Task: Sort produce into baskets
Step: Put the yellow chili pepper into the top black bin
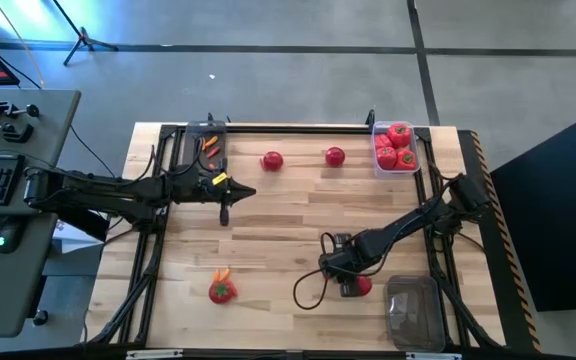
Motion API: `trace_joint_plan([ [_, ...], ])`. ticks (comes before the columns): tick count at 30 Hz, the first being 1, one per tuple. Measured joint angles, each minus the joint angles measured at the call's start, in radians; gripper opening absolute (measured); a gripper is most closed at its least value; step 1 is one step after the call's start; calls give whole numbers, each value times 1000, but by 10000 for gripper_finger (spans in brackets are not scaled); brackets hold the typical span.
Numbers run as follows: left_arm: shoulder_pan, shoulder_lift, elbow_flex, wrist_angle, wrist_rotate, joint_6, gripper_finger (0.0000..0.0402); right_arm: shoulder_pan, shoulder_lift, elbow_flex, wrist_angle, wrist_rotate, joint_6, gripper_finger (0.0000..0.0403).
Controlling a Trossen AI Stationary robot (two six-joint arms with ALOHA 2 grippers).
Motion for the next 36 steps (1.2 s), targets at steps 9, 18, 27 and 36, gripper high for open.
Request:
trace_joint_plan([
  [9, 0, 0, 0, 10, 14, -49, 5, -6, -2, 0, -10, -18, -27, 27],
  [18, 3, 0, 1, 89, 10, -86, 5, -139, -47, 0, 104, 30, -196, 8],
  [27, 2, 0, 1, 107, 6, -73, 6, -327, -38, -1, 576, 37, -422, 2],
  [36, -39, 0, 1, 103, 6, 6, 52, -381, -11, -1, 933, 79, -525, 1],
])
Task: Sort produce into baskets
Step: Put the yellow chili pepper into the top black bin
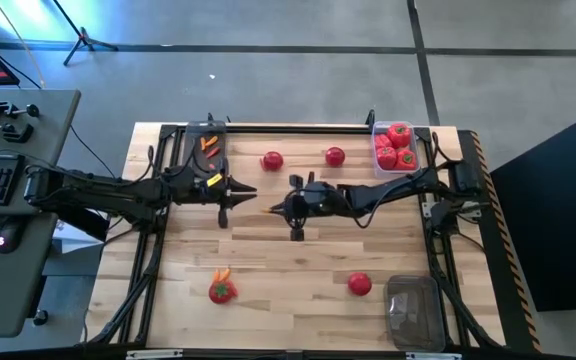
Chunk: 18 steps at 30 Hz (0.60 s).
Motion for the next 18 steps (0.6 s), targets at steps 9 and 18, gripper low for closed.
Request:
trace_joint_plan([
  [9, -66, 0, 0, -7, 0, 72, 139, 4, 0, 0, 145, 42, -57, 1],
  [18, -105, 0, 0, -2, 0, 92, 165, 4, 1, 0, 211, 38, -70, 0],
])
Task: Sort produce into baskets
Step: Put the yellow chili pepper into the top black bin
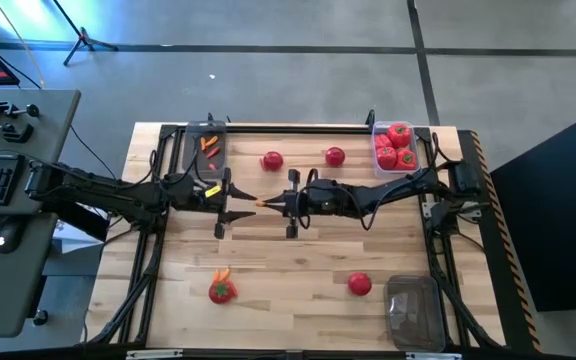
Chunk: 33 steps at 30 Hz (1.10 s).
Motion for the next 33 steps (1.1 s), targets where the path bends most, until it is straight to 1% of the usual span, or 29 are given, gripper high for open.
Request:
trace_joint_plan([
  [3, 0, 0, 0, 30, 0, -8, 159, 0, 0, 0, 7, -5, 1, 0],
  [6, -1, 0, 0, 44, 0, -19, 143, 0, 0, 0, 9, -5, 2, 0],
  [10, -1, 7, 0, 45, 4, -45, 109, 0, 0, 0, 11, -16, 12, 0],
  [13, -1, 28, 0, 48, 11, -61, 82, 0, 0, 0, 17, -44, 12, 0],
  [16, 0, 61, 0, 76, 25, -65, 62, 0, 0, 0, 23, -48, 13, 0],
  [21, 0, 113, 0, 152, 51, -70, 41, 1, 0, 0, 21, -50, 18, 0],
  [26, 3, 117, 0, 155, 53, -68, 19, 1, 0, 0, 16, -48, 59, 3],
  [29, 3, 111, 0, 153, 35, -55, 5, 1, 0, 0, 14, -42, 75, 24],
  [33, 3, 88, 0, 151, -5, -39, 3, 2, 0, 0, -21, -11, 83, 81],
])
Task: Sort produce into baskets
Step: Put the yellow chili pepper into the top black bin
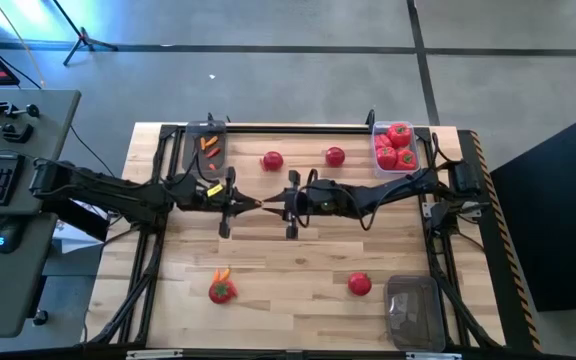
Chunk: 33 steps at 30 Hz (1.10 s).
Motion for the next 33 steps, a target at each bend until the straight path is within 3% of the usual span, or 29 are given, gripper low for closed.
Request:
trace_joint_plan([
  [4, 0, -42, 0, -38, -65, 25, 1, 2, 0, 0, -28, 24, 24, 137],
  [8, 15, -108, 0, -144, -238, 35, 1, 2, 0, 0, -83, 51, 27, 168],
  [14, 133, -201, 45, -498, -555, -99, 1, 2, 0, 0, -130, 52, 43, 176],
  [17, 229, -211, 83, -699, -642, -204, 0, 2, 0, 0, -130, 52, 43, 177],
  [24, 493, -166, 176, -999, -559, -321, 0, 2, 0, 0, -137, 52, 43, 177],
  [33, 783, -10, 225, -1032, -345, -266, 0, 2, 0, 0, -152, 50, 46, 177],
])
